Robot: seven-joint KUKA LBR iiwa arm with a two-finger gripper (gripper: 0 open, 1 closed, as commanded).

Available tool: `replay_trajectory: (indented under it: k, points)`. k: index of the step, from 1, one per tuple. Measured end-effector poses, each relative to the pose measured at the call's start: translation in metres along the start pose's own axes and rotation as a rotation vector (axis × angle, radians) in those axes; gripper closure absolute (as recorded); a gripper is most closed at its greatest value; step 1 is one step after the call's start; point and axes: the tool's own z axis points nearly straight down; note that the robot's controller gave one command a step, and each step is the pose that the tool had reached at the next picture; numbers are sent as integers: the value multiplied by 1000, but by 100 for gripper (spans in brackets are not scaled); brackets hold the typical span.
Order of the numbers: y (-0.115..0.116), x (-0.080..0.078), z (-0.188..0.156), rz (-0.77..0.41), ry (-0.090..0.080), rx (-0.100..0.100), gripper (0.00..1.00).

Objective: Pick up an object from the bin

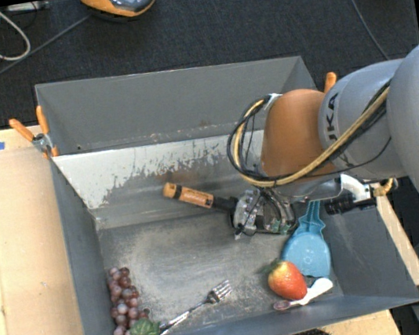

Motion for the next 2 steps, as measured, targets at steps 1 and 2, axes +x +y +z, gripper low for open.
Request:
replay_trajectory:
  k: [1,2]
  points:
    - [-24,-39,10,-45,3,1,100]
    - [-24,-45,14,-16,8,1,100]
